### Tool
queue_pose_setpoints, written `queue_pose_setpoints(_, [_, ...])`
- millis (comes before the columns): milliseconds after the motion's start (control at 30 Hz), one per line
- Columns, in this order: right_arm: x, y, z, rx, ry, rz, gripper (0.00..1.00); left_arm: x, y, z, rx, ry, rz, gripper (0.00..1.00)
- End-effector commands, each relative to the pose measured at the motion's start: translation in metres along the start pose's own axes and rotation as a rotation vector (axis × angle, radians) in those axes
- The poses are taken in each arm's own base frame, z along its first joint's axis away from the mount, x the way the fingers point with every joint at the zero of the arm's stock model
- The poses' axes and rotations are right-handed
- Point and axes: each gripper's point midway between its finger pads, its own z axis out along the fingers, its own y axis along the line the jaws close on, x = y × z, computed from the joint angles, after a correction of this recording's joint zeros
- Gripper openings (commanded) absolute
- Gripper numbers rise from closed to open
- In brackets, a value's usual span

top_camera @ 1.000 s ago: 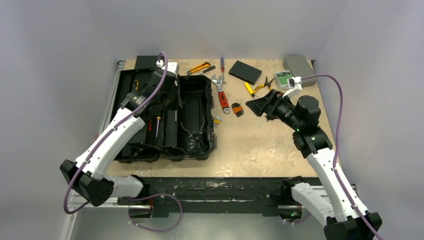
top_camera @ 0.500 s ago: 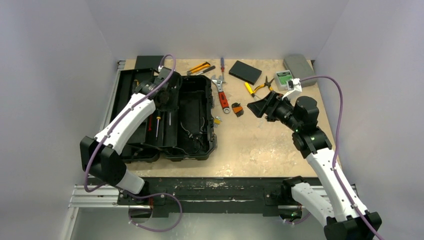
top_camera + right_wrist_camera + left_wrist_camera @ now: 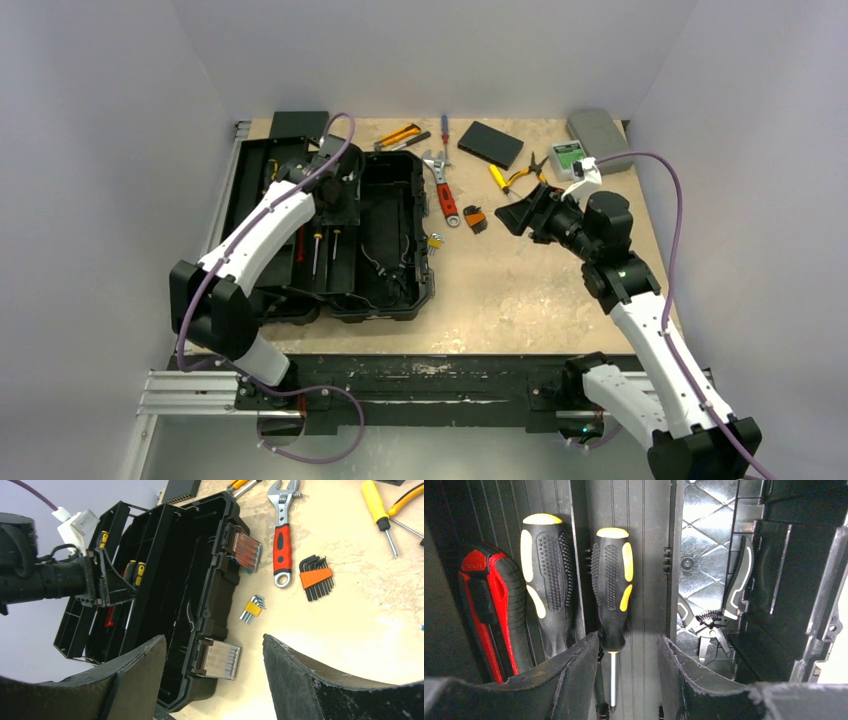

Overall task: Pack the tool kit
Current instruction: Place the screwdriver in the toolbox, then pick up the screwdriver from the center of the board.

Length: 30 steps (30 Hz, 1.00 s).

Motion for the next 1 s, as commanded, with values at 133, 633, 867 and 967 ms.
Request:
queue_pose_setpoints(133, [0.008, -0.012, 0.015, 0.022, 0.027, -0.007, 0.7, -0.022, -0.016, -0.055, 0.179, -0.181, -0.019, 0.61])
queue_pose_setpoints(633, [0.015, -0.113, 0.05, 0.491, 0.183, -0.134, 0.83, -0.025, -0.067, -0.125, 0.577, -0.383, 0.018, 1.0])
queue_pose_setpoints(867, [0.007, -0.152, 0.071, 0.662, 0.201, -0.204, 0.77, -0.025, -0.107, -0.144, 0.726, -0.428, 0.105, 1.0])
queue_pose_setpoints(967, [0.0, -0.167, 0.084, 0.729, 0.226, -0.258, 0.76, -0.024, -0.118, -0.149, 0.774, -0.443, 0.132, 1.0])
